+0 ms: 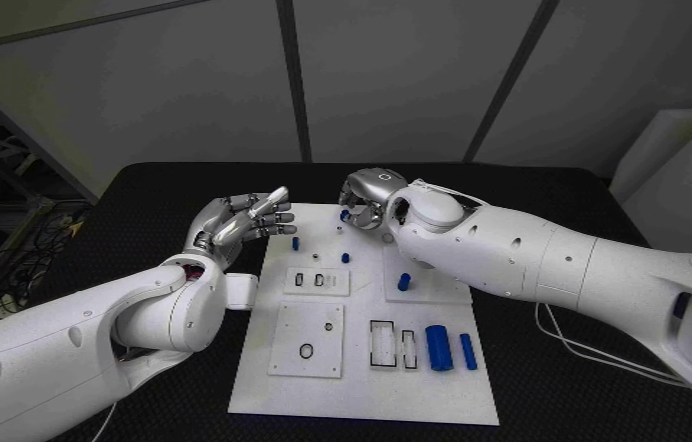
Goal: Assemble the parts on the task board
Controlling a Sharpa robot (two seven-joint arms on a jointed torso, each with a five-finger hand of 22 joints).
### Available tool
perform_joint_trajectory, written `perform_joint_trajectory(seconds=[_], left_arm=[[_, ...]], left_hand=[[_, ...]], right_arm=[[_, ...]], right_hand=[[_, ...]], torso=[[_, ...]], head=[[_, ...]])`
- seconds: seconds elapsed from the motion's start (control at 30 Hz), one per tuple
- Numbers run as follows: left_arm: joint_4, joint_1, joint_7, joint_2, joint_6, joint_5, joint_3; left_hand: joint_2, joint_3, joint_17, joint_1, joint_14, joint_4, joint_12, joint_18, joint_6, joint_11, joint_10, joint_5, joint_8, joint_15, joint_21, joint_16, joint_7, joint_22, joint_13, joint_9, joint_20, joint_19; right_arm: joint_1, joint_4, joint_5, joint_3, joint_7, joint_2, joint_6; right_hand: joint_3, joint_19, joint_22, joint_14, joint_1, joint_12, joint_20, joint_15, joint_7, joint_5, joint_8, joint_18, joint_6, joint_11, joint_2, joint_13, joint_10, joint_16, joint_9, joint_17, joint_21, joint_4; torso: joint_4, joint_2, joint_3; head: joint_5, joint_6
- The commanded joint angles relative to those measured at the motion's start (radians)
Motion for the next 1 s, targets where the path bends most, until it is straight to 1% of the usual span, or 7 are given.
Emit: perform_joint_trajectory(seconds=[0.03, 0.33, 0.47, 0.67, 0.73, 0.8, 1.0], left_arm=[[0.002, 0.002, 0.003, -0.001, 0.015, -0.009, 0.001], [-0.001, 0.002, 0.002, -0.008, 0.018, -0.009, 0.001], [-0.002, 0.002, 0.002, -0.013, 0.023, -0.009, 0.001], [-0.005, 0.001, 0.001, -0.016, 0.029, -0.009, 0.001], [-0.006, 0.001, 0.001, -0.016, 0.030, -0.009, 0.001], [-0.007, 0.001, 0.001, -0.015, 0.030, -0.009, 0.001], [-0.008, 0.001, 0.002, -0.013, 0.031, -0.009, 0.001]], left_hand=[[0.009, -0.006, 0.001, 0.002, -0.007, 0.002, -0.005, -0.005, -0.003, 0.002, -0.004, 0.002, -0.006, 0.002, 0.003, -0.002, 0.006, -0.001, -0.001, -0.002, 0.005, 0.003], [0.010, -0.007, 0.002, 0.001, -0.006, 0.002, -0.006, -0.005, -0.004, 0.003, -0.005, 0.002, -0.007, 0.002, 0.003, -0.003, 0.007, -0.001, -0.001, -0.002, 0.005, 0.004], [0.010, -0.007, 0.002, 0.001, -0.006, 0.002, -0.006, -0.005, -0.004, 0.003, -0.005, 0.002, -0.007, 0.002, 0.003, -0.003, 0.007, -0.001, -0.001, -0.002, 0.005, 0.004], [0.012, -0.008, 0.004, 0.002, 0.002, 0.001, -0.006, -0.004, 0.002, 0.001, 0.002, 0.002, -0.007, 0.000, 0.004, -0.001, 0.004, -0.001, 0.001, 0.000, 0.004, 0.006], [0.013, -0.009, 0.005, 0.003, 0.004, 0.001, -0.006, -0.004, 0.003, 0.000, 0.004, 0.002, -0.007, 0.000, 0.004, -0.001, 0.003, -0.001, 0.001, 0.000, 0.004, 0.007], [0.013, -0.009, 0.005, 0.003, 0.005, 0.000, -0.006, -0.004, 0.004, 0.000, 0.004, 0.002, -0.007, -0.001, 0.004, -0.001, 0.003, -0.002, 0.001, 0.000, 0.004, 0.007], [0.014, -0.009, 0.005, 0.003, 0.006, 0.000, -0.006, -0.004, 0.004, 0.000, 0.005, 0.002, -0.007, -0.001, 0.005, -0.001, 0.002, -0.002, 0.001, 0.000, 0.004, 0.007]], right_arm=[[0.002, 0.012, 0.001, 0.000, 0.005, -0.009, -0.008], [0.002, 0.150, 0.029, 0.001, 0.007, -0.140, -0.083], [0.002, 0.254, 0.122, 0.003, 0.014, -0.251, -0.119], [0.002, 0.321, 0.259, 0.023, -0.007, -0.354, -0.058], [0.002, 0.327, 0.280, 0.026, -0.019, -0.376, -0.023], [0.002, 0.326, 0.289, 0.027, -0.029, -0.388, 0.001], [0.002, 0.311, 0.292, 0.029, -0.056, -0.395, 0.042]], right_hand=[[-0.019, -0.010, -0.015, 0.006, 0.003, -0.003, 0.001, 0.009, 0.003, -0.018, -0.004, 0.007, -0.019, 0.003, -0.013, 0.001, -0.022, -0.010, 0.001, -0.015, -0.009, -0.002], [-0.046, 0.001, -0.003, 0.011, 0.010, 0.019, 0.001, 0.006, 0.003, -0.019, 0.007, 0.004, 0.004, -0.002, -0.011, 0.008, 0.005, -0.004, 0.009, -0.010, -0.003, 0.004], [-0.054, 0.044, 0.061, 0.028, 0.000, 0.067, -0.007, -0.005, 0.002, 0.003, 0.024, -0.008, 0.051, -0.017, -0.016, 0.026, 0.111, 0.043, 0.016, 0.050, 0.031, 0.021], [-0.141, 0.091, 0.131, 0.042, -0.026, 0.228, -0.040, -0.040, -0.023, 0.080, 0.015, -0.023, 0.030, -0.058, -0.057, 0.139, 0.311, 0.098, 0.010, 0.121, 0.070, 0.033], [-0.206, 0.100, 0.147, 0.047, -0.031, 0.304, -0.043, -0.038, -0.020, 0.070, 0.005, -0.027, -0.007, -0.056, -0.049, 0.217, 0.292, 0.123, 0.006, 0.158, 0.078, 0.051], [-0.415, 0.110, 0.175, 0.046, 0.086, 0.618, -0.030, -0.029, -0.023, 0.080, 0.038, -0.032, -0.038, -0.057, 0.046, 0.571, 0.071, 0.169, 0.019, 0.210, 0.096, 0.094], [-0.420, 0.142, 0.233, 0.057, 0.077, 0.795, -0.026, -0.021, -0.004, 0.067, 0.046, -0.042, -0.059, -0.038, 0.023, 0.762, 0.128, 0.209, 0.015, 0.282, 0.122, 0.158]], torso=[[-0.0020, 0.000, 0.0008], [-0.0056, -0.001, 0.0023], [-0.0145, -0.004, 0.0058], [-0.0254, -0.006, 0.0111], [-0.0285, -0.007, 0.0133], [-0.0295, -0.007, 0.0138], [-0.0251, -0.005, 0.0127]], head=[[0.002, -0.001], [0.001, 0.005], [0.003, 0.005], [0.002, 0.010], [0.001, 0.013], [-0.001, 0.014], [-0.006, 0.014]])
